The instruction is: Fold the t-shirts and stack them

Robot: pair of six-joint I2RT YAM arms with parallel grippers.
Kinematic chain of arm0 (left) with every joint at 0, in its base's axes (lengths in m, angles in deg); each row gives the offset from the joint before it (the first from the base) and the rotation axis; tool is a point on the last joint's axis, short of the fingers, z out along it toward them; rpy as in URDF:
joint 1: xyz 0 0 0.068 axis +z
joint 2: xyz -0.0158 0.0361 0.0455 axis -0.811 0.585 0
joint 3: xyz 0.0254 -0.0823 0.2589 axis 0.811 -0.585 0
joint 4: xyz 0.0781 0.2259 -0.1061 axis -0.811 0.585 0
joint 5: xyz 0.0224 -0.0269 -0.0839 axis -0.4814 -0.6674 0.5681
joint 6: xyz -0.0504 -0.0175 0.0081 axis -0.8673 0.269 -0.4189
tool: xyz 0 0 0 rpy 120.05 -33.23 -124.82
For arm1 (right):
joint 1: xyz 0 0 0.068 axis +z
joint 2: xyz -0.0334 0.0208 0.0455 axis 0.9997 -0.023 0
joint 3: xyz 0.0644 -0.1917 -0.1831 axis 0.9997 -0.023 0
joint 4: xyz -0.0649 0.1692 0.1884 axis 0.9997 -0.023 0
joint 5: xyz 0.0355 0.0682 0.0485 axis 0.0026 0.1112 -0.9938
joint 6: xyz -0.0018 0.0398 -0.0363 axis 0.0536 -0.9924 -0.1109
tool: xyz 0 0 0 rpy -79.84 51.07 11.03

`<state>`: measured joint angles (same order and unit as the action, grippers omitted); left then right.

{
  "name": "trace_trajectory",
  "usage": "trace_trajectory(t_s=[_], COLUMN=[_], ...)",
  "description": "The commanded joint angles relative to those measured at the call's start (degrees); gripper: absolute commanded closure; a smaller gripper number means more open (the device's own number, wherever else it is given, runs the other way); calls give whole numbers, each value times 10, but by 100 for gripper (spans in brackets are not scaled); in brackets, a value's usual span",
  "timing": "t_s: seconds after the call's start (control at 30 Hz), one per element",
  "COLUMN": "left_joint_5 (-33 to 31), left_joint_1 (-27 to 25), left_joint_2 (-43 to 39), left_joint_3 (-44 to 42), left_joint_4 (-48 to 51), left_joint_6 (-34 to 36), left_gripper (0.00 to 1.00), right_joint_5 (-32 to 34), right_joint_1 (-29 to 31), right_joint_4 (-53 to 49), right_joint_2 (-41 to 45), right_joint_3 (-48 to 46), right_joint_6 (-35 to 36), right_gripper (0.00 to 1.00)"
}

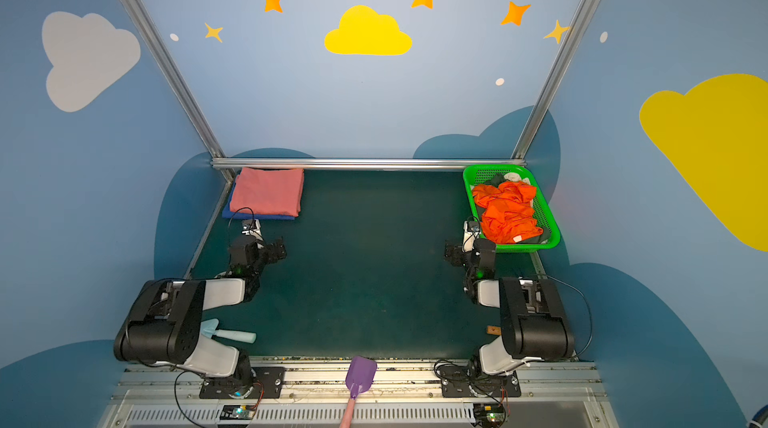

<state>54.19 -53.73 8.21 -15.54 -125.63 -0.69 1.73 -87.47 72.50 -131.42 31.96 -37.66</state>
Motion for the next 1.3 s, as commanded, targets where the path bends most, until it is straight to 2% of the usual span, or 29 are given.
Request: trace_trajectory(t_s=[0.0, 0.13, 0.2, 0.23, 0.33, 0.6, 0.73, 0.8, 0.97, 1.13, 1.27], left_joint_5=[4, 15, 4, -2, 2, 63, 45, 65, 130, 151, 157], left_joint_1=[2, -1, -5, -6, -13, -52, -51, -51, -52, -52, -54], left_joint_2=[-3, -16, -38, -54, -106, -266, -277, -262, -198, -172, -168], left_joint_3=[6, 13, 35, 59, 110, 196, 271, 317, 401, 380, 365], left_joint_4=[-1, 17, 70, 127, 255, 427, 494, 542, 635, 621, 636], left_joint_6=[2, 10, 7, 2, -25, -85, -180, -191, -155, -143, -137], left_gripper=[0, 0, 0, 0, 0, 2, 5, 6, 5, 5, 6], right_joint_5=[-4, -5, -7, -3, 5, 26, -2, -2, 48, 61, 31], right_joint_1=[-1, 3, 9, 14, 32, 97, 102, 101, 88, 38, -28], right_joint_4=[-5, -4, -25, -40, -146, -392, -521, -599, -715, -777, -807], right_joint_2=[12, 14, 27, 38, 96, 244, 284, 281, 235, 160, 85], right_joint_3=[13, 13, 19, 23, 46, 91, 156, 229, 362, 467, 543], right_joint_6=[4, 7, 17, 21, 26, 0, -10, -8, -25, -34, -47], right_gripper=[3, 5, 5, 6, 7, 12, 11, 11, 9, 9, 9])
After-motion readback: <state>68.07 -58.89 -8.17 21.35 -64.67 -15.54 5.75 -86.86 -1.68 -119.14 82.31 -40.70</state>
